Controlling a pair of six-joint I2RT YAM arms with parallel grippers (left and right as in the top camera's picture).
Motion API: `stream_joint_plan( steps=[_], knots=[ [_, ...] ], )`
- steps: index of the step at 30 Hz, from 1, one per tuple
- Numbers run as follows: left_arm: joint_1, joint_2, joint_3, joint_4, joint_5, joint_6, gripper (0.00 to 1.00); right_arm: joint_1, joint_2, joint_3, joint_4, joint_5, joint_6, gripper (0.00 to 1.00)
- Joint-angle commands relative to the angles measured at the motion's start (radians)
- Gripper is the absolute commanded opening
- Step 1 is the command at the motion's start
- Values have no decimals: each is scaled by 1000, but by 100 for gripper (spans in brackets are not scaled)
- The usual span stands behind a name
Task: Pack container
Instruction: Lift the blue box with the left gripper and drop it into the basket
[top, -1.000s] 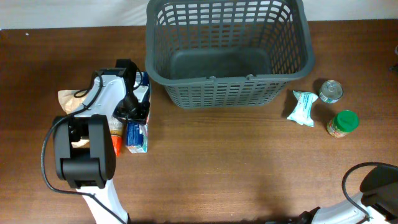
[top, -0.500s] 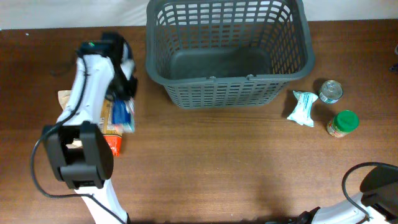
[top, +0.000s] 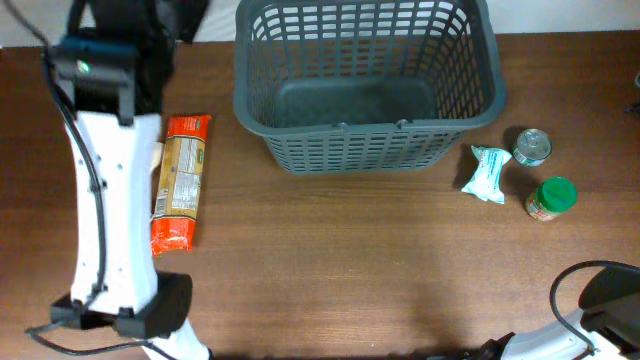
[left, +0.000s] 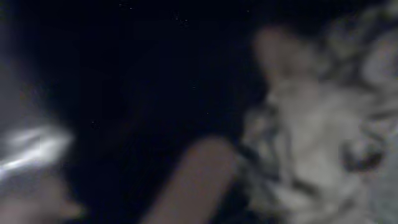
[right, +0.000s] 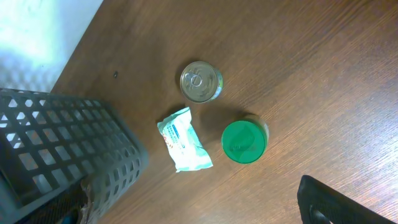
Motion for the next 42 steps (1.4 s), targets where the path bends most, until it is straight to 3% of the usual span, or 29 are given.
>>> stream_joint_plan(
  steps=[1, 7, 24, 27, 29, 31, 32, 33, 36, 39, 42],
  knots=[
    [-130, 28, -1, 56, 34, 452, 2, 5, -1, -5, 0, -13, 8, 99],
    [-238, 192, -2, 85, 27, 599, 2, 5, -1, -5, 0, -13, 8, 99],
    [-307, 591, -2, 128, 9, 597, 3, 5, -1, -5, 0, -13, 8, 99],
    [-309, 596, -2, 129, -27, 583, 27, 5, -1, -5, 0, -13, 8, 99],
    [-314, 585, 6, 135, -52, 535, 31, 5, -1, -5, 0, -13, 8, 99],
    [-318, 558, 19, 143, -59, 451, 44, 5, -1, -5, 0, -13, 8, 99],
    [-318, 518, 39, 146, -55, 362, 61, 5, -1, -5, 0, -13, 8, 99],
    [-317, 495, 51, 146, -55, 325, 72, 5, -1, -5, 0, -13, 8, 99],
    [-311, 406, 80, 146, -55, 194, 97, 5, -1, -5, 0, -13, 8, 98],
    [-295, 303, 89, 122, -56, 91, 99, 5, -1, -5, 0, -13, 8, 99],
    [-261, 187, 89, -8, -115, -16, 99, 5, -1, -5, 0, -13, 8, 99]
  ],
)
